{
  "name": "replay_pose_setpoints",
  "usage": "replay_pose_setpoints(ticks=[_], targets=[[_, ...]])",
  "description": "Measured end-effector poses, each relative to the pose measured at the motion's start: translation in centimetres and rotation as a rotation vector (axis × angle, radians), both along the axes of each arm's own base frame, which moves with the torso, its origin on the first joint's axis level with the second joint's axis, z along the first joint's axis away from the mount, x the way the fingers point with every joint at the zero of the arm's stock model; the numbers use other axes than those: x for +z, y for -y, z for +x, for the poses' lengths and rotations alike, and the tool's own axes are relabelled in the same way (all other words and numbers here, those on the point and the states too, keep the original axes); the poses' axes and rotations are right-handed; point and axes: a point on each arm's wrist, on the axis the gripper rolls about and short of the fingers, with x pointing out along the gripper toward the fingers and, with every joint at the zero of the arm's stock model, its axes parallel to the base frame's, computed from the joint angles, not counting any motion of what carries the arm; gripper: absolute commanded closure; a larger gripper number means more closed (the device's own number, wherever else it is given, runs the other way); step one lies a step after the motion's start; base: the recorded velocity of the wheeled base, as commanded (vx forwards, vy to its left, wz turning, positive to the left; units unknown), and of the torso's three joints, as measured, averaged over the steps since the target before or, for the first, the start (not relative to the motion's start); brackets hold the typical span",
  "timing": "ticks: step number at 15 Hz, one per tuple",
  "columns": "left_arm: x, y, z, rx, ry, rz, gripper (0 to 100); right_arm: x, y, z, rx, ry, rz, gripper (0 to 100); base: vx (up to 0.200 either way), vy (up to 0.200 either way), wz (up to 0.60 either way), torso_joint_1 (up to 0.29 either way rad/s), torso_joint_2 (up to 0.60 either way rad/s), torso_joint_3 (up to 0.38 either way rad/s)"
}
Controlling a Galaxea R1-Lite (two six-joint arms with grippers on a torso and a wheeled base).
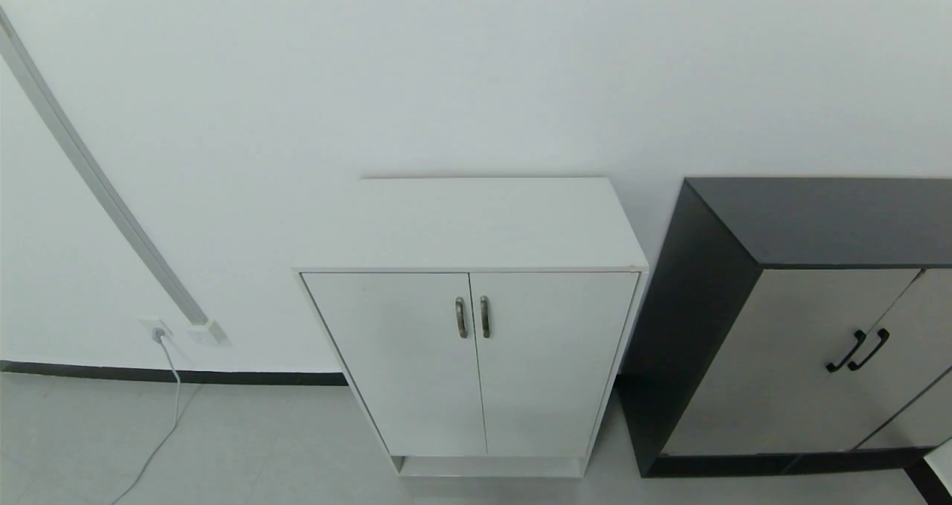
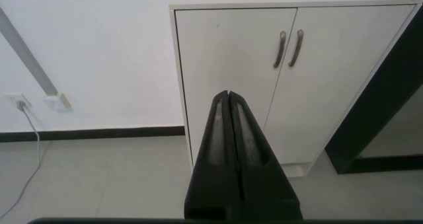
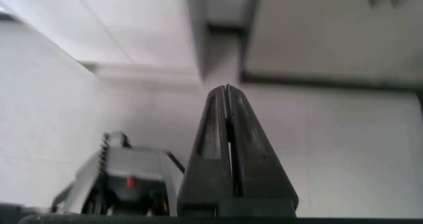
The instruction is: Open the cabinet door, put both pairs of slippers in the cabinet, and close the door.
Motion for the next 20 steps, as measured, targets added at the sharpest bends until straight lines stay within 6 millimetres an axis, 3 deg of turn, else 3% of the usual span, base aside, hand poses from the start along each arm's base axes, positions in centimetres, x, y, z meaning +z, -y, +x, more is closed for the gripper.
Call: replay_pose_setpoints(ticks=[8, 13, 20], targets=[[0.0, 0.0, 0.0, 0.000, 0.000, 0.000, 100, -0.3, 0.3, -1.8, 0.202, 0.185, 0.011, 100, 0.000, 0.000, 0.00, 0.000, 0.00, 0.000], [0.0, 0.0, 0.0, 0.000, 0.000, 0.000, 100, -0.3, 0.3, -2.3, -0.006, 0.237, -0.001, 100, 0.000, 0.000, 0.00, 0.000, 0.00, 0.000], [0.0, 0.0, 0.0, 0.000, 0.000, 0.001, 100, -0.4, 0.4, -2.9, -0.131, 0.321, 0.040, 100, 0.000, 0.000, 0.00, 0.000, 0.00, 0.000]])
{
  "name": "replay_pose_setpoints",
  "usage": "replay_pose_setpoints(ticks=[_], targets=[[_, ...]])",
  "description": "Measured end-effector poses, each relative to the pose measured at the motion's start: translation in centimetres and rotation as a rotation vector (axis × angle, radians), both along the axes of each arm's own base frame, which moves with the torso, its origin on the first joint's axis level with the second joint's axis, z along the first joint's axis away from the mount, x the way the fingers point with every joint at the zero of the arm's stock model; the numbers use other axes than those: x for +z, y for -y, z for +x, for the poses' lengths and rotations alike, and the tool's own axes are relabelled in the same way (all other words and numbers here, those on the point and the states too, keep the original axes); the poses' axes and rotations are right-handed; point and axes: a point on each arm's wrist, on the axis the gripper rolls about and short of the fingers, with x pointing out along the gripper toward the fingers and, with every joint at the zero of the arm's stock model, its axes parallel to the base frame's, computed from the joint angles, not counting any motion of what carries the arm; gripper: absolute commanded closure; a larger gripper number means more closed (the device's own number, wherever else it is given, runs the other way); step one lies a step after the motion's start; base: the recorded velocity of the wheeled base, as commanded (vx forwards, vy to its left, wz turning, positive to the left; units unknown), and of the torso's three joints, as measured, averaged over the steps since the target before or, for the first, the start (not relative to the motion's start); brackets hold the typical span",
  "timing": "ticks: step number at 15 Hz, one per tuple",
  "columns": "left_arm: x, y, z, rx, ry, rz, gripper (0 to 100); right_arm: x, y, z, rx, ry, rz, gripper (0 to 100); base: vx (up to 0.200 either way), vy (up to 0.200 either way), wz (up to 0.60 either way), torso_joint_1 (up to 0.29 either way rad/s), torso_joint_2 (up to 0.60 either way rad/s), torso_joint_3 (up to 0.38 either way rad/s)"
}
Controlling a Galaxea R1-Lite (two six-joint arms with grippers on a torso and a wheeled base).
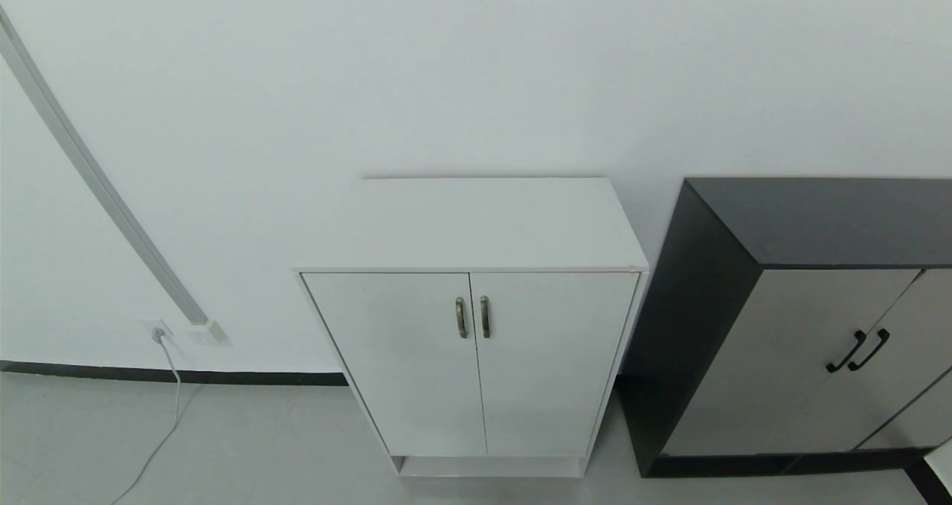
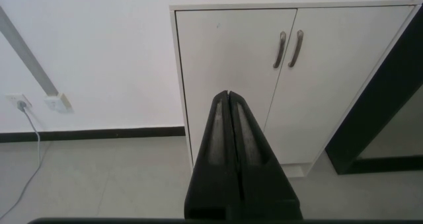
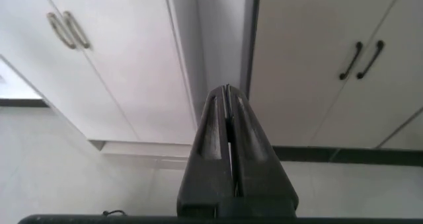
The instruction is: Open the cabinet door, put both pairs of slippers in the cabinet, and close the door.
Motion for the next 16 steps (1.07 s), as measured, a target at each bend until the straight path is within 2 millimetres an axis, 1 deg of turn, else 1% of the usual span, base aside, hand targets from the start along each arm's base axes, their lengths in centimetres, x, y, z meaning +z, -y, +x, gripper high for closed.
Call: replay_pose_setpoints(ticks=[3, 6, 10, 16], targets=[[0.00, 0.00, 0.00, 0.000, 0.000, 0.001, 100, -0.03, -0.01, -0.03, -0.012, 0.001, -0.002, 100, 0.000, 0.000, 0.00, 0.000, 0.00, 0.000], [0.00, 0.00, 0.00, 0.000, 0.000, 0.001, 100, -0.04, -0.11, -0.08, -0.069, 0.005, -0.010, 100, 0.000, 0.000, 0.00, 0.000, 0.00, 0.000], [0.00, 0.00, 0.00, 0.000, 0.000, 0.001, 100, -0.15, -0.15, -0.58, -0.065, 0.076, -0.013, 100, 0.000, 0.000, 0.00, 0.000, 0.00, 0.000], [0.00, 0.00, 0.00, 0.000, 0.000, 0.002, 100, -0.20, -0.16, -0.72, -0.065, 0.095, -0.016, 100, 0.000, 0.000, 0.00, 0.000, 0.00, 0.000]])
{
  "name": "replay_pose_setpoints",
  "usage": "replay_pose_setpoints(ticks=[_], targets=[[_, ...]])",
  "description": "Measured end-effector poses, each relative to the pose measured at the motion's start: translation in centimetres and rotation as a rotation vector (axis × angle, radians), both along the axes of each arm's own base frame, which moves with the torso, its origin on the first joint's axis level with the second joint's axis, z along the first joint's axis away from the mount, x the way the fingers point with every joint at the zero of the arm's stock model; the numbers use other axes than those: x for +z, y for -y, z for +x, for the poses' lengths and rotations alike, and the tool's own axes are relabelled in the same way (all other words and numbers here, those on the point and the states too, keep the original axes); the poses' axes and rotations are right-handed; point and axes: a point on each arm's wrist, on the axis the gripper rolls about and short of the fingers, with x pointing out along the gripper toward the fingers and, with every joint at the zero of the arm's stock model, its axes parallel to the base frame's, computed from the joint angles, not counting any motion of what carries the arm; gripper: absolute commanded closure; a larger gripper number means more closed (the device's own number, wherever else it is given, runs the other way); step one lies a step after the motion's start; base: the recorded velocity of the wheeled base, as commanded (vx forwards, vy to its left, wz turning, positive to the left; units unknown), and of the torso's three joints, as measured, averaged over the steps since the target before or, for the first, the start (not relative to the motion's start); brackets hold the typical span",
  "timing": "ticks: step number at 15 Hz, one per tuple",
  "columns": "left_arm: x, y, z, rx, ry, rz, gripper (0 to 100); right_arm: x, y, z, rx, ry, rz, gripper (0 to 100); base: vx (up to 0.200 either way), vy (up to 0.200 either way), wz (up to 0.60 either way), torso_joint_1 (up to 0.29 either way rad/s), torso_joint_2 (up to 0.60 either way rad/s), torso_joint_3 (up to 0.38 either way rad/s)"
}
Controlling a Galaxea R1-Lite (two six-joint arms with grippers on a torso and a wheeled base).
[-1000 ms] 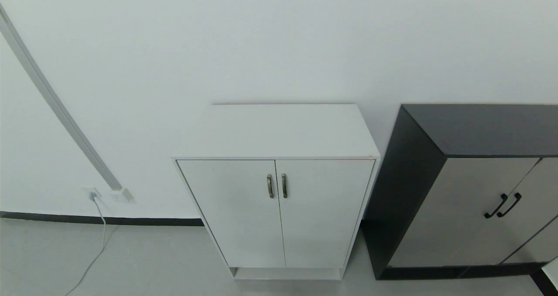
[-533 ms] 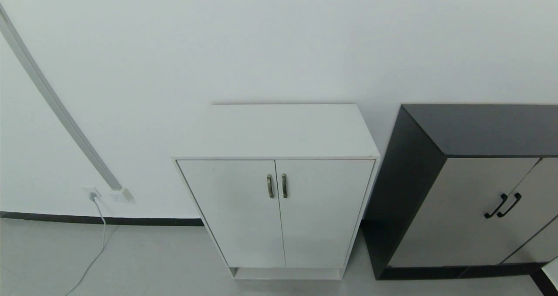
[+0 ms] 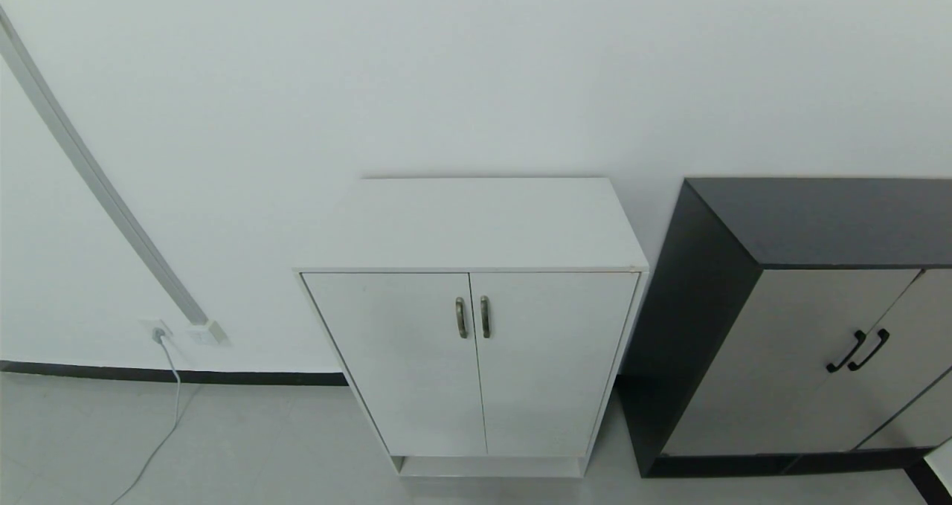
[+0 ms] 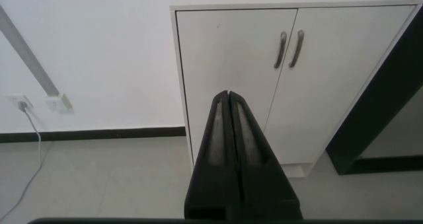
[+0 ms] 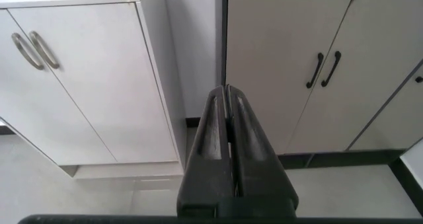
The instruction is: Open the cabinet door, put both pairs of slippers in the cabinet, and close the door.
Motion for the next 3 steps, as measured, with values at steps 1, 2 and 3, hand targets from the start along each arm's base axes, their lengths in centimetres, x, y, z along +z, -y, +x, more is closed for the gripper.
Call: replay_pose_setpoints(ticks=[1, 2, 3], targets=[[0.00, 0.00, 0.00, 0.000, 0.000, 0.000, 100, 0.00, 0.00, 0.00, 0.000, 0.000, 0.000, 100, 0.000, 0.000, 0.00, 0.000, 0.00, 0.000], [0.00, 0.00, 0.00, 0.000, 0.000, 0.000, 100, -0.01, 0.00, 0.00, 0.002, 0.000, -0.001, 100, 0.000, 0.000, 0.00, 0.000, 0.00, 0.000], [0.00, 0.00, 0.00, 0.000, 0.000, 0.000, 100, -0.01, 0.00, 0.00, 0.002, 0.000, -0.001, 100, 0.000, 0.000, 0.00, 0.000, 0.00, 0.000]])
